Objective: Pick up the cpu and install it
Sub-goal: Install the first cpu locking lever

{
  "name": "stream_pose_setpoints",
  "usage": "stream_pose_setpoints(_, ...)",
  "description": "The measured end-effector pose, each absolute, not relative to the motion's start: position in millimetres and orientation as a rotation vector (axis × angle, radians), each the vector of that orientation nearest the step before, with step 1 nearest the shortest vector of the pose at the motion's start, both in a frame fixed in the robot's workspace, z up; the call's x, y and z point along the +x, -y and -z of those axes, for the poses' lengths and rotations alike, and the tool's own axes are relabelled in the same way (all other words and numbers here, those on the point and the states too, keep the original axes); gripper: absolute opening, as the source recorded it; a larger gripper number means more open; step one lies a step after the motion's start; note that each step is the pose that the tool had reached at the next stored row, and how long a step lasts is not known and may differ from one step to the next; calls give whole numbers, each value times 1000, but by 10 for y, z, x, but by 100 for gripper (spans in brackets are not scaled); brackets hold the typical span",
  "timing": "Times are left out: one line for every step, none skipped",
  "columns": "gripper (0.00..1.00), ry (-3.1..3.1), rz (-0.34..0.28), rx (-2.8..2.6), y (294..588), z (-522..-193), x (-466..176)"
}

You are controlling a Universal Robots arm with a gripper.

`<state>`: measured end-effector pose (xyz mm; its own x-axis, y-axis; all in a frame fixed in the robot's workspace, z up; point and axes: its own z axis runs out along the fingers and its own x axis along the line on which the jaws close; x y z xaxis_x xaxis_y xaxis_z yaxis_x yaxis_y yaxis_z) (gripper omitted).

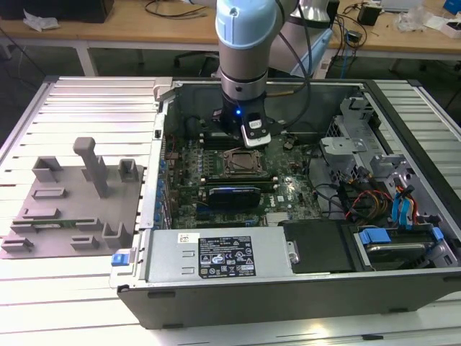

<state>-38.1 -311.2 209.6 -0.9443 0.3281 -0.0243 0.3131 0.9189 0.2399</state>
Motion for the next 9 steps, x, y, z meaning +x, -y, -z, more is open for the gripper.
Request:
stream_pose_setpoints(11, -3012, -360, 513, 3102, -2093, -381)
stream_pose_setpoints(11, -3011, -360, 519, 3095, -2091, -381)
stream_pose_setpoints(11, -3009, -360, 525, 3090, -2090, -381)
stream_pose_setpoints(11, -3008, -360, 532, 3082, -2088, -381)
stream_pose_setpoints(11, -3006, -359, 538, 3077, -2087, -381)
stream_pose_setpoints(11, -3004, -359, 546, 3070, -2086, -381)
stream_pose_setpoints(11, -3003, -358, 552, 3064, -2085, -381)
stream_pose_setpoints(11, -3000, -358, 562, 3059, -2081, -381)
stream_pose_setpoints(11, -2998, -357, 568, 3059, -2076, -380)
